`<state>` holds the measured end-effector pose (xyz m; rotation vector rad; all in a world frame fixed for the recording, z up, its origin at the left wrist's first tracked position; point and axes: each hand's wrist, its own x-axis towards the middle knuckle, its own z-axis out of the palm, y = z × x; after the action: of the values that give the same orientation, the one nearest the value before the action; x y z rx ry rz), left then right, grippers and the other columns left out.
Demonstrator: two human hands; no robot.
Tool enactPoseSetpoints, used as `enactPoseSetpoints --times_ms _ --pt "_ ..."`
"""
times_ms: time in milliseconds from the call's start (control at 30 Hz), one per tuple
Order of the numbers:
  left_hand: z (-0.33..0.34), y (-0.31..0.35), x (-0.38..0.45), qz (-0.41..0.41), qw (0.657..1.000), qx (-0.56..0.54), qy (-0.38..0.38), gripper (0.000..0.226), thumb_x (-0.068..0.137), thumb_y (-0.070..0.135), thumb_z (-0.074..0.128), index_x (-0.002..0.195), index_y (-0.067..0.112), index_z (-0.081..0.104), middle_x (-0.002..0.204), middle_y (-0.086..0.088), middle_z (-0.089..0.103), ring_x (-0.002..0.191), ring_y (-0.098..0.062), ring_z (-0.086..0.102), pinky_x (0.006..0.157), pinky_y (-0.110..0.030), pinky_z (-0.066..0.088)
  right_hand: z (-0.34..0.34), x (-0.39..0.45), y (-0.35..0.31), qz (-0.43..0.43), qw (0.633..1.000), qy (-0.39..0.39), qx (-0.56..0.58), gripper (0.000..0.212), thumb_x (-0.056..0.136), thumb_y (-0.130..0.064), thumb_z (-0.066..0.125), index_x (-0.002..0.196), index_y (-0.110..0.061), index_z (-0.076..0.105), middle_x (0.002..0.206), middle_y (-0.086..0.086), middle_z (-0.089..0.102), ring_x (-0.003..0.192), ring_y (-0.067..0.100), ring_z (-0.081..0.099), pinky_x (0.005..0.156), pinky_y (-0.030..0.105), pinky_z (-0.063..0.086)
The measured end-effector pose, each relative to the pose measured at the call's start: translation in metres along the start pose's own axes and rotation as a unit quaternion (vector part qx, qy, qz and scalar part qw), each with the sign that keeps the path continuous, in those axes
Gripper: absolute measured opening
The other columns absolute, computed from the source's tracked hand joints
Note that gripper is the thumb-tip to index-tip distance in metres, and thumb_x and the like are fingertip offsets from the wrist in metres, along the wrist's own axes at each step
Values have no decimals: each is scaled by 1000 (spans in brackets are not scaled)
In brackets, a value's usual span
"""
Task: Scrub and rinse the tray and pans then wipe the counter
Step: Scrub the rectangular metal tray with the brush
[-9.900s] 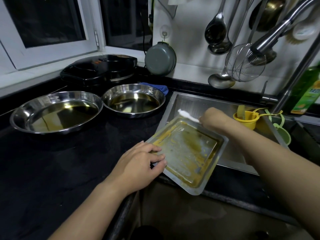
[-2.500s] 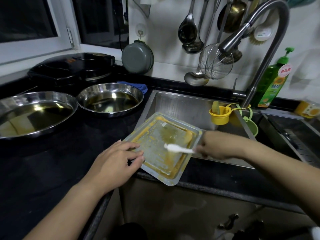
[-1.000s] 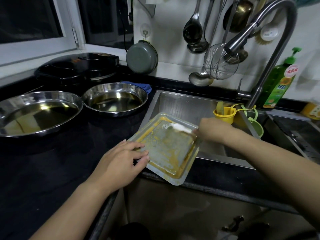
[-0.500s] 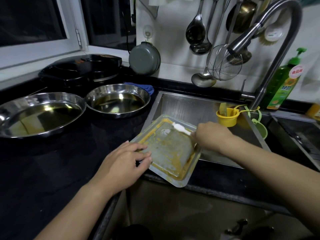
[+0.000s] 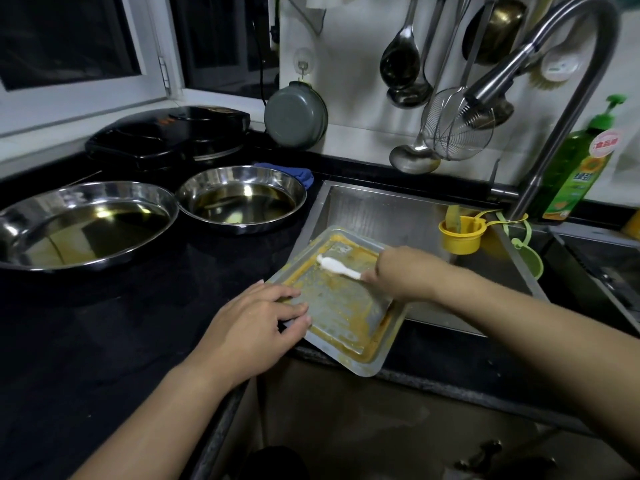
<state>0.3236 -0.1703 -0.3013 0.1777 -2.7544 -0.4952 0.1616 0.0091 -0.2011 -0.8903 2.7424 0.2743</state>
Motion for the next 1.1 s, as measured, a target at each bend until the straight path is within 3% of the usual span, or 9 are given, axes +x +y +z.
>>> enactPoseSetpoints --times_ms 133,233,333,500,600,700,867,1000,1100 --pt "1 2 0 -5 1000 -14 8 70 84 77 24 124 44 71 140 29 54 124 27 28 112 -2 -3 -5 19 20 84 993 66 57 24 98 -38 51 86 -17 53 111 16 67 82 32 54 74 35 46" --pt "0 1 0 -7 1000 -23 8 74 82 77 20 125 44 70 140 29 53 118 33 18 109 -1 -4 2 5 -6 5 1000 18 24 24 103 -37 47 100 -19 63 93 5 61 80 25 57 66 32 46" --pt "-1 1 0 -2 1000 -12 2 75 82 77 19 126 44 70 142 27 53 119 28 23 110 -3 -4 3 6 -17 -31 999 -6 15 37 104 -43 44 81 -17 56 76 -1 50 66 15 49 55 30 36" --pt "0 3 0 -6 1000 -24 2 73 84 76 19 125 44 71 141 28 54 122 24 33 113 -4 -2 -4 36 7 84 992 82 55 25 100 -31 49 111 -15 64 109 12 64 82 31 52 73 36 46" --pt "0 2 1 0 1000 -19 -3 73 84 76 20 126 43 71 141 26 54 129 19 37 115 -8 0 5 28 -14 24 998 60 23 27 101 -34 48 110 -15 65 86 3 54 73 25 52 65 32 43" --pt "-1 -1 2 2 1000 -8 -10 74 85 77 20 127 42 70 143 25 54 133 13 40 116 -10 0 4 21 -23 -17 999 35 16 32 102 -43 46 84 -18 55 76 0 50 65 17 49 62 31 41" --pt "2 0 0 -4 1000 -11 -5 74 84 78 20 126 43 70 143 26 54 128 19 37 113 -6 -3 -10 34 4 85 991 99 23 25 98 -32 53 109 -15 66 113 11 66 85 31 57 74 35 45" --pt "0 0 1 -4 1000 -14 -10 74 84 78 20 126 45 70 143 27 53 124 19 39 114 -7 -2 3 6 -34 -25 999 42 13 30 102 -43 46 85 -19 53 85 2 56 65 15 48 61 31 40" --pt "-1 -1 0 -5 1000 -5 -12 75 83 78 18 127 45 69 144 27 52 131 13 40 115 -8 -1 5 -5 -35 -48 999 21 0 41 103 -51 42 78 -20 49 80 1 53 68 17 51 61 32 40"
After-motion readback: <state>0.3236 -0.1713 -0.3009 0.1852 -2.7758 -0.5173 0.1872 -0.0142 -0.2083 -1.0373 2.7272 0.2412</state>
